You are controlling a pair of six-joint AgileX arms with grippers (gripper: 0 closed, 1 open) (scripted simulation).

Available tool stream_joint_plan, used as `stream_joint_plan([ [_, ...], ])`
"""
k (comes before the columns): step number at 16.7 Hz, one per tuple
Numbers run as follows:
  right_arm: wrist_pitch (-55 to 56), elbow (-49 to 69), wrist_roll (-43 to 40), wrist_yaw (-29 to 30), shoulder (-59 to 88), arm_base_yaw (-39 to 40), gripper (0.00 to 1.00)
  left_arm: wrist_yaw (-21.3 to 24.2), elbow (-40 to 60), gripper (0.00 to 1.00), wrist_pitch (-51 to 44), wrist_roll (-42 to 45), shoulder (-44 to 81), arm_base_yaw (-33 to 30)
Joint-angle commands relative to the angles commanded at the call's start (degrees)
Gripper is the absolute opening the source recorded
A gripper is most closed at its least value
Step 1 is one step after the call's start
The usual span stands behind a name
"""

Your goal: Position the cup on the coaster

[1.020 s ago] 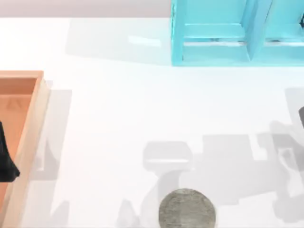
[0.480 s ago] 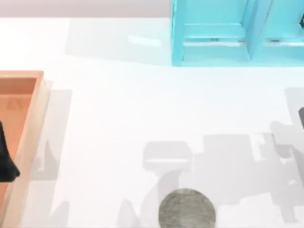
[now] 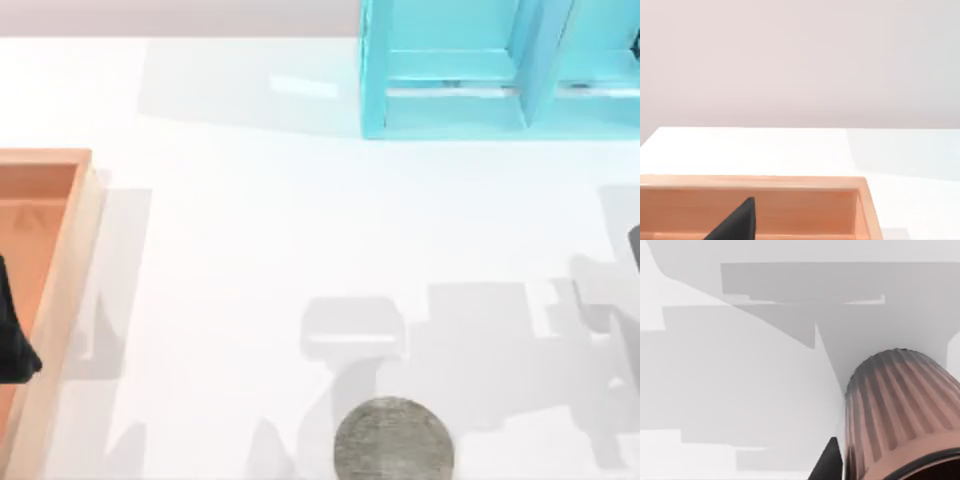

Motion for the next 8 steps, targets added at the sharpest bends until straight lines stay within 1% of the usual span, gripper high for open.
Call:
stream_joint_plan([
  [6,0.02,0.09,0.04,0.0,-0.07,0.0,0.0,0.0,0.0,1.0,0.0,0.0,0.0,0.0],
  [8,-0.35,0.47,1.35,0.01,0.36,0.71,0.0,0.0,0.0,1.0,0.0,0.0,0.0,0.0],
])
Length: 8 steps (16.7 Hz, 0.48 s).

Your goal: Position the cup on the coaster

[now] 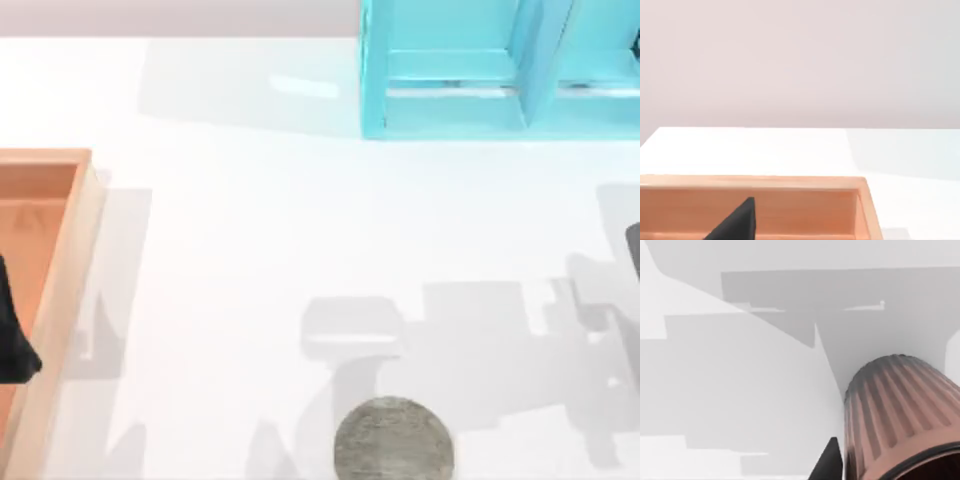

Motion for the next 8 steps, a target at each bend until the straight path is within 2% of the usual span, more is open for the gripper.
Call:
stream_joint_plan([
  [4,-1.58,1.89,8.42,0.05,1.35,3.94,0.0,0.0,0.0,1.0,0.0,0.0,0.0,0.0],
  [8,-3.89,4.77,24.28,0.1,2.98,10.67,0.0,0.0,0.0,1.0,0.0,0.0,0.0,0.0],
])
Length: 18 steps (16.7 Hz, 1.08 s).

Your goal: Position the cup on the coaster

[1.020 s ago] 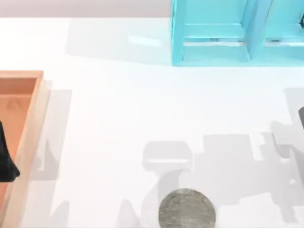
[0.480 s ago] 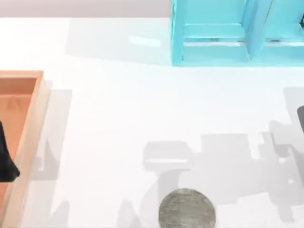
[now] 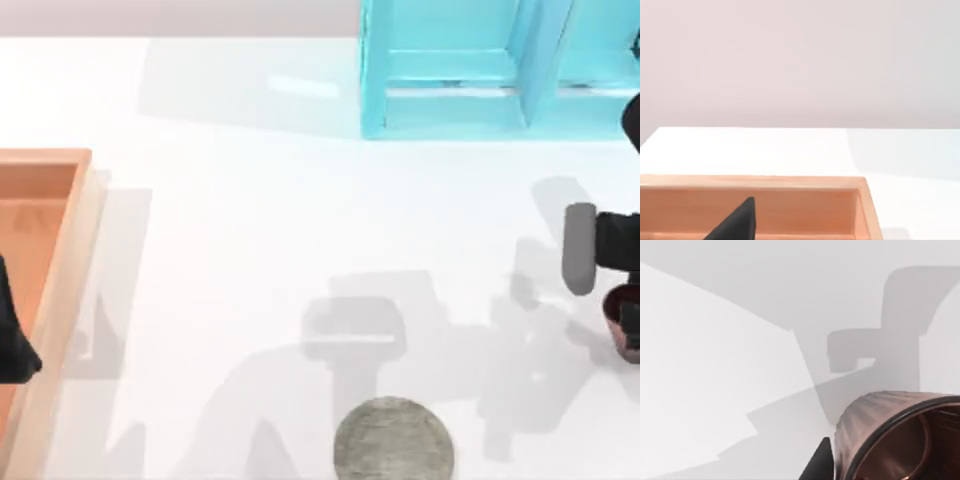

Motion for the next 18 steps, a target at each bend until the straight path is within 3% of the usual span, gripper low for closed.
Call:
stream_joint_plan([
  [18,-8.2,11.19,101.82,0.42,-0.77,37.71,0.0,0.0,0.0,1.0,0.0,0.0,0.0,0.0],
])
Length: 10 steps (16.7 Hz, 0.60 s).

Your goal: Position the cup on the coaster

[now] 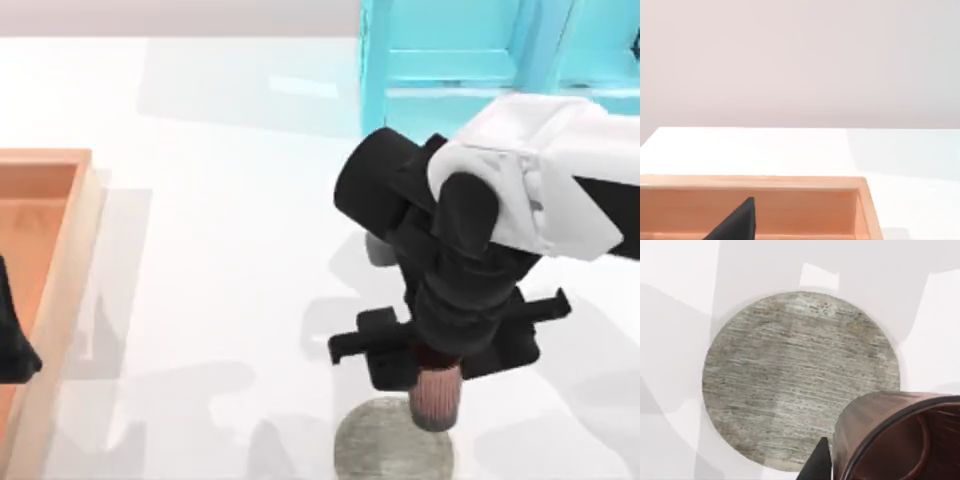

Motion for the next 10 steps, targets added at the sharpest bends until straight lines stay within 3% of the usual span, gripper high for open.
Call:
stream_joint_plan([
  [5,-0.44,0.8,15.68,0.1,-1.62,5.59,0.0,0.0,0.0,1.0,0.0,0.0,0.0,0.0],
  [10,-0.31,0.72,18.0,0.14,-2.19,6.32,0.0,0.0,0.0,1.0,0.0,0.0,0.0,0.0],
])
